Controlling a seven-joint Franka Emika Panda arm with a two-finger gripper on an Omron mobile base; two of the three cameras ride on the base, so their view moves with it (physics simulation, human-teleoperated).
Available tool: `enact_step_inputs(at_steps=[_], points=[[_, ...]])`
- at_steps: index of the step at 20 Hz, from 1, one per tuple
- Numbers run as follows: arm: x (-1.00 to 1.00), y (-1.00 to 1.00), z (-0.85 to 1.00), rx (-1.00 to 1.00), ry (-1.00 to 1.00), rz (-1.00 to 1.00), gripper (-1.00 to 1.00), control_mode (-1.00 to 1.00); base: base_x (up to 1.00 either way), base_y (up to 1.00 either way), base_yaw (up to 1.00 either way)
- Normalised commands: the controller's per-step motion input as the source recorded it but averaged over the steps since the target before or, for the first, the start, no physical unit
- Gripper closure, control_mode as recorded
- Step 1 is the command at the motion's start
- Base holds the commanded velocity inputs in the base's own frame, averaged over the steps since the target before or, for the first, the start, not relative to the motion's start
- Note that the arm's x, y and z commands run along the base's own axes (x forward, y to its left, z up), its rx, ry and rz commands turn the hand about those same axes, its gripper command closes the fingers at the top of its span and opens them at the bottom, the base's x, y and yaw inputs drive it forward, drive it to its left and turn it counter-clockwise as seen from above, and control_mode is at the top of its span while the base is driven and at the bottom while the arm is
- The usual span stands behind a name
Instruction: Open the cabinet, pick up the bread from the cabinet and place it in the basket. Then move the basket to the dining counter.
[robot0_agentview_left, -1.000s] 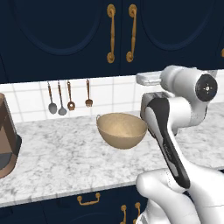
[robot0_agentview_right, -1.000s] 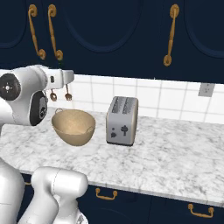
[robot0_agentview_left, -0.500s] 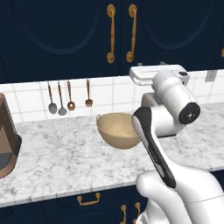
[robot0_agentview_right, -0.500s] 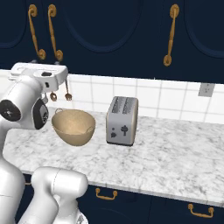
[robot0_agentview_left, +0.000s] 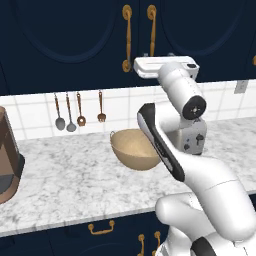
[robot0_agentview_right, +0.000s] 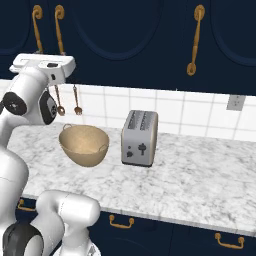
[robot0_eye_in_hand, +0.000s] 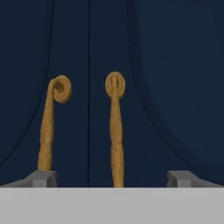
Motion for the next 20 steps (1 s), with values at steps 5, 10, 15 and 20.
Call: enact_step_inputs(at_steps=[5, 10, 15, 20], points=[[0.47, 0.03, 0.21, 0.00, 0.00, 0.00, -1.00, -1.00, 0.00, 0.00, 0.00], [0.31, -0.01, 0.00, 0.00, 0.00, 0.00, -1.00, -1.00, 0.00, 0.00, 0.00], [0.39, -0.02, 0.00, 0.00, 0.00, 0.00, -1.00, -1.00, 0.00, 0.00, 0.00], [0.40, 0.00, 0.00, 0.00, 0.00, 0.00, -1.00, -1.00, 0.00, 0.00, 0.00]])
